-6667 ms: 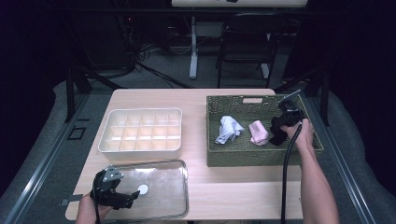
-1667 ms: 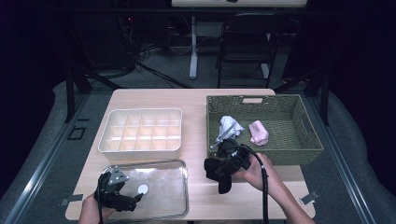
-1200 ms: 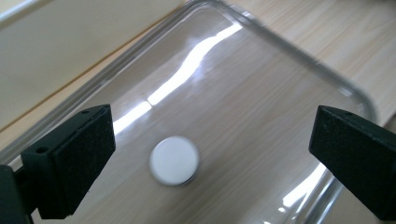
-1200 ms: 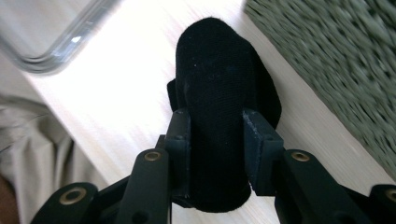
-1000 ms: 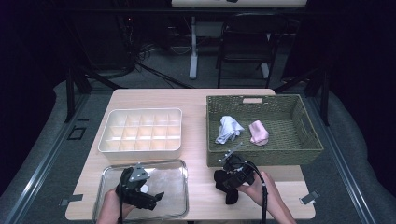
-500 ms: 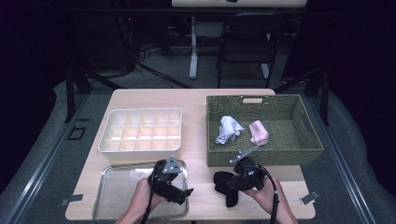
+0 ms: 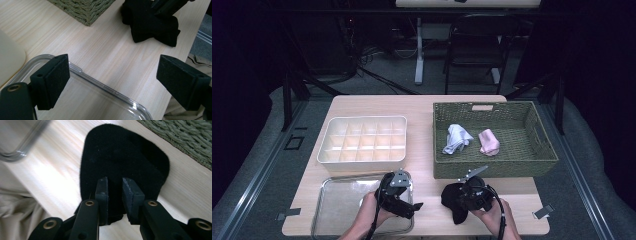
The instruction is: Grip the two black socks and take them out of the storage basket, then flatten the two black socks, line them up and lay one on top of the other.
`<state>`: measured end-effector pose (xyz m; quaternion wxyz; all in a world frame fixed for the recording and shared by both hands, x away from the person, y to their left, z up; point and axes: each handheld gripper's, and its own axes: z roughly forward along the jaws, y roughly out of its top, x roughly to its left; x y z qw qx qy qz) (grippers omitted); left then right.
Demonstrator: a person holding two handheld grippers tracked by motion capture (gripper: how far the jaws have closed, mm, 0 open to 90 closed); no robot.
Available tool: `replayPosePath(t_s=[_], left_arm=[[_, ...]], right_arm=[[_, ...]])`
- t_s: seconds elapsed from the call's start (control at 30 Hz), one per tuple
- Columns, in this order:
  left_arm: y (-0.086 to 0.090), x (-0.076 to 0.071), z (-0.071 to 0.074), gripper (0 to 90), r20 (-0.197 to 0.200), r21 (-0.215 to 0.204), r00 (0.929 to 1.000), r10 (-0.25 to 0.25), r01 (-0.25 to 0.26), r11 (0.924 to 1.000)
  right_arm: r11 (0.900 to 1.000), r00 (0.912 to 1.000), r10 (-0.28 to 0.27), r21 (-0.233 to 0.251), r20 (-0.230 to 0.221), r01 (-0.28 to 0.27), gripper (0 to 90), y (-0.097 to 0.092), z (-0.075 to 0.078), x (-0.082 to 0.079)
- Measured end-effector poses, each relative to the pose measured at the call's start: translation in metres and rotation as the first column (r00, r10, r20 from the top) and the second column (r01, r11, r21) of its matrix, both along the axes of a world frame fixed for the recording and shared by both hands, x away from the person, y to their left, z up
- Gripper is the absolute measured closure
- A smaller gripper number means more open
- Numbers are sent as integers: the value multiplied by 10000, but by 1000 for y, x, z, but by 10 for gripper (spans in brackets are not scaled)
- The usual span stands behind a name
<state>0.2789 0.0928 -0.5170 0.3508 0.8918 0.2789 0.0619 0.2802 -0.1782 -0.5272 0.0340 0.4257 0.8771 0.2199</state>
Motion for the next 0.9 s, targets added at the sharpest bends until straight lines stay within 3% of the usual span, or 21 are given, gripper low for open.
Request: replayPosePath(t_s=[0.03,0.2,0.27,0.37,0.43,0.47,0.5,0.53,0.6,0.73,0.83,0.9], left_arm=[[0,0,0,121,-2,32,10000,-9,9,10000],[3,1,-2,126,30,61,10000,31,-31,10000],[3,2,-2,129,65,54,10000,56,-57,10000],[4,5,-2,131,43,70,10000,25,-25,10000],[4,6,-3,133,28,46,10000,45,-45,10000],[4,6,-4,134,14,82,10000,29,-29,10000],[3,6,-4,134,-13,88,10000,23,-23,10000],[3,6,-5,135,-46,135,10000,-2,3,9999],[3,5,-6,135,-50,145,10000,-11,12,9999],[4,5,-5,135,-22,219,10000,1,0,9998],[3,5,-7,135,-67,268,10000,-11,13,9996],[3,5,-9,136,-103,350,9999,-59,62,9994]], right_arm=[[9997,9997,-213,91,131,211,751,2,-3,-1],[9996,9997,-212,162,-99,214,699,-1,-4,1],[9954,9987,-236,918,-449,277,650,-7,2,2],[9914,9982,-597,1173,102,581,622,-16,15,1],[9859,9930,-1108,1309,406,1047,605,-24,17,3],[9810,9873,-1553,1225,337,1501,580,-30,13,8],[9810,9873,-1553,1225,337,1501,580,-30,13,8],[9716,9812,-1924,1434,170,1881,553,-32,7,12],[9757,9830,-1836,1219,32,1819,528,-33,5,15],[9694,9756,-2024,1240,-846,2118,490,-34,-9,25],[9646,9729,-1971,1537,-1209,2145,551,-39,-13,28],[9648,9748,-1891,1624,-1181,2068,631,-39,-14,28]])
